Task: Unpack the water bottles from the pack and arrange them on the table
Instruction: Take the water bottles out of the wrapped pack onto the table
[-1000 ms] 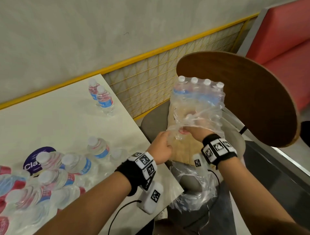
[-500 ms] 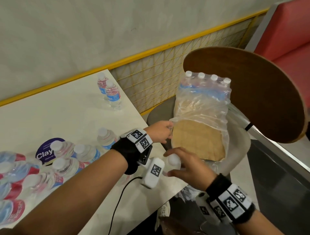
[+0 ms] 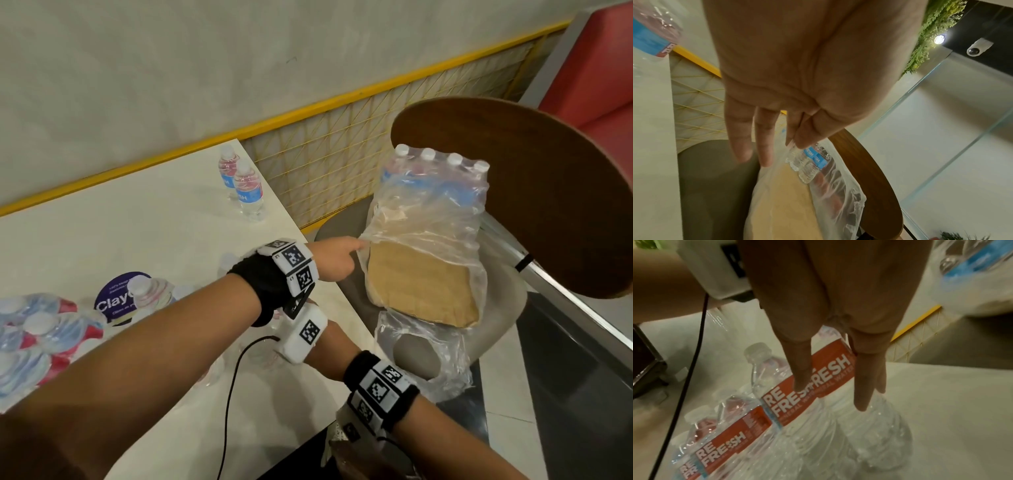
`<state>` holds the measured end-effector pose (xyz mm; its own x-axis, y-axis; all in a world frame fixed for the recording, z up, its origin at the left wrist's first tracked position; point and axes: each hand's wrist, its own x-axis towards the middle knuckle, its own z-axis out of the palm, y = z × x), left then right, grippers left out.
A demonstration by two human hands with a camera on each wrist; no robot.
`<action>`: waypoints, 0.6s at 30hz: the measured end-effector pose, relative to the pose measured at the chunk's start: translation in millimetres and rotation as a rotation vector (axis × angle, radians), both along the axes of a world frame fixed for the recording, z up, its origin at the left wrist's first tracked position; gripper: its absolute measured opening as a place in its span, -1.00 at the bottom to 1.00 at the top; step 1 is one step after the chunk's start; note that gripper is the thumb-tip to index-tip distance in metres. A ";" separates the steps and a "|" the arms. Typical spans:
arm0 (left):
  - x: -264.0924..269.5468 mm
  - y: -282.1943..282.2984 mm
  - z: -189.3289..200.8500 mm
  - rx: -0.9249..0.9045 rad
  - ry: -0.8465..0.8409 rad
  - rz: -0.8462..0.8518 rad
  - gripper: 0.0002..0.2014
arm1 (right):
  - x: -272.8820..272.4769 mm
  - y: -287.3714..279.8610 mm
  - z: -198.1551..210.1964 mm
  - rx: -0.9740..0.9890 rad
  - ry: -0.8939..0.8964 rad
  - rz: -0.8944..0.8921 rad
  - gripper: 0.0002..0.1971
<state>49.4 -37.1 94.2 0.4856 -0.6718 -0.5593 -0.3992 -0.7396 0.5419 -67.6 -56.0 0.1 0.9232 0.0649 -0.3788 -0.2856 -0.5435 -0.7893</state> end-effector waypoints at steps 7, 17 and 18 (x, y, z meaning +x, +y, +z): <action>-9.4 -9.1 -4.0 -0.054 -0.015 0.013 -0.44 | 9.2 25.7 -9.0 -0.022 -0.038 0.087 -0.70; -17.8 -49.0 -26.2 -0.129 -0.179 -0.039 -0.45 | 14.9 -116.4 -7.5 -0.118 0.130 -0.167 -0.85; -19.1 -54.0 -28.1 -0.138 -0.162 -0.031 -0.40 | 14.5 -134.5 -5.3 -0.131 0.127 -0.232 -0.84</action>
<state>30.3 -91.1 66.1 0.5392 -0.7530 -0.3772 -0.5108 -0.6484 0.5644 -53.2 -190.5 -5.2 0.8522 -0.1995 -0.4837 -0.5064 -0.5466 -0.6669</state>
